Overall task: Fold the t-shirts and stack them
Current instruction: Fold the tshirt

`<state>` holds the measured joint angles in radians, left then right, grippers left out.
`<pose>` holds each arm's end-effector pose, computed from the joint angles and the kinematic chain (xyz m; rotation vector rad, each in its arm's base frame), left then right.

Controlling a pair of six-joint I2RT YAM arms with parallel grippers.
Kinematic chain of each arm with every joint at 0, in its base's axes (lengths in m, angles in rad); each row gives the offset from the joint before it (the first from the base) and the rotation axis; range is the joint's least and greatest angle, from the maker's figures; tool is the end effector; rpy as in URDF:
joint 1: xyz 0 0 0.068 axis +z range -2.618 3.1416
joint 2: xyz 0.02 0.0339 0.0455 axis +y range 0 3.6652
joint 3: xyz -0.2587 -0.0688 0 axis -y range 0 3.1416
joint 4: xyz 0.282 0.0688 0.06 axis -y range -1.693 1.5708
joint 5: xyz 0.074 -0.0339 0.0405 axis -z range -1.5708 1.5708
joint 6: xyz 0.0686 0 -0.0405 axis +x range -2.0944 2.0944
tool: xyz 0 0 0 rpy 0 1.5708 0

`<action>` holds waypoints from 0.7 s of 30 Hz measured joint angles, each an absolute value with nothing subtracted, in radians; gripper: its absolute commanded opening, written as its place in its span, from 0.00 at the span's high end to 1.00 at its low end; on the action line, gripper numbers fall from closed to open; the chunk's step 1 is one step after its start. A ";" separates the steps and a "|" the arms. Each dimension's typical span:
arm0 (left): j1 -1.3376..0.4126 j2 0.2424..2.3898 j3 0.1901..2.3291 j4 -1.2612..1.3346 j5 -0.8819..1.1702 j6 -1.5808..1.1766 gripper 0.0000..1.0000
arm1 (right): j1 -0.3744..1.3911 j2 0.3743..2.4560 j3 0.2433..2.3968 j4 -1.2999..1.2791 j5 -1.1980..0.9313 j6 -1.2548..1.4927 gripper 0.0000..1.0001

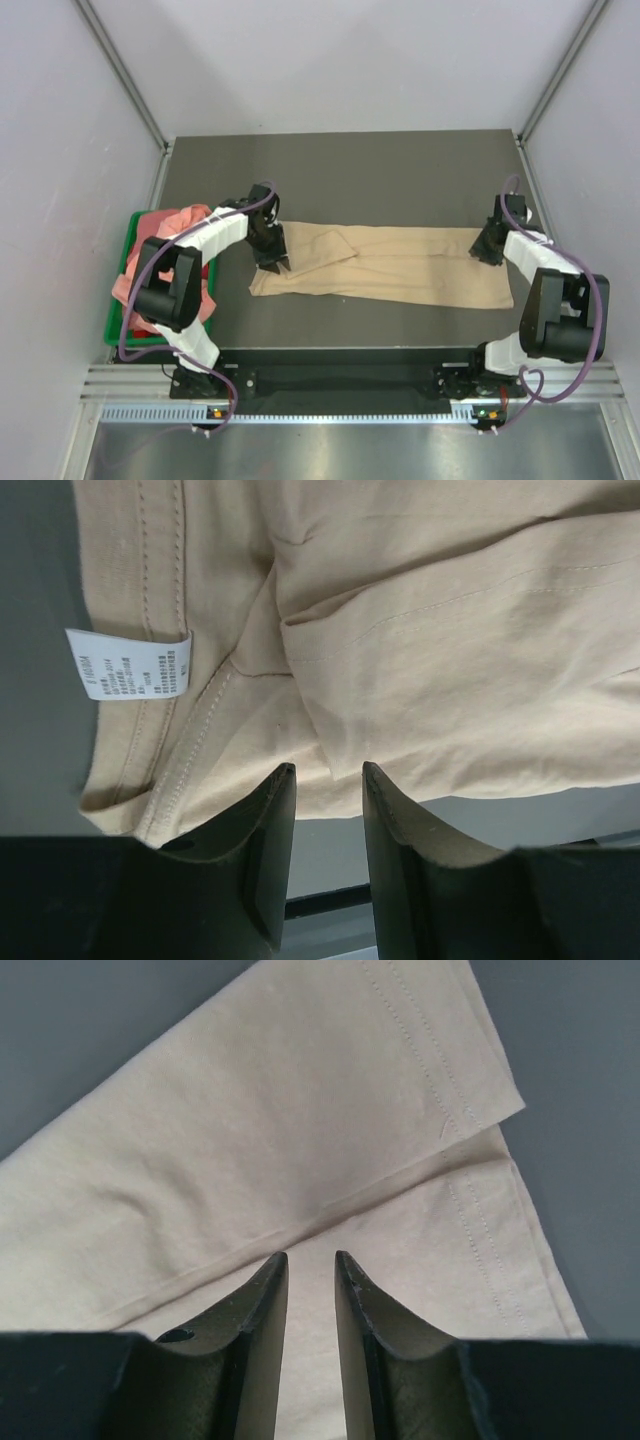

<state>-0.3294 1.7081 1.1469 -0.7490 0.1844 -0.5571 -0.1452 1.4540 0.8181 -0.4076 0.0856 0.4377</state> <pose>0.3390 -0.1292 0.1338 -0.3003 2.9420 -0.4132 0.3197 -0.0527 0.1282 0.7782 2.4893 -0.0079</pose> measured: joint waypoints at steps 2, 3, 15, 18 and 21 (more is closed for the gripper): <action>-0.329 1.708 1.113 -0.723 0.199 -0.575 0.62 | -0.157 1.454 0.814 -0.408 0.086 0.438 0.73; -0.329 1.708 1.100 -0.709 0.206 -0.581 0.62 | -0.162 1.453 0.812 -0.405 0.086 0.438 0.73; -0.331 1.708 1.052 -0.594 0.223 -0.643 0.66 | -0.182 1.453 0.811 -0.396 0.094 0.438 0.73; -0.331 1.708 1.050 -0.583 0.218 -0.653 0.69 | -0.182 1.452 0.811 -0.391 0.094 0.438 0.72; -0.331 1.708 1.045 -0.577 0.216 -0.659 0.82 | -0.182 1.452 0.811 -0.389 0.094 0.438 0.72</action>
<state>-0.3313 1.7081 1.0451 -0.5766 0.2161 -0.6594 -0.1818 1.4521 0.8112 -0.3893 0.0937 0.4377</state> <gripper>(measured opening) 0.248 0.275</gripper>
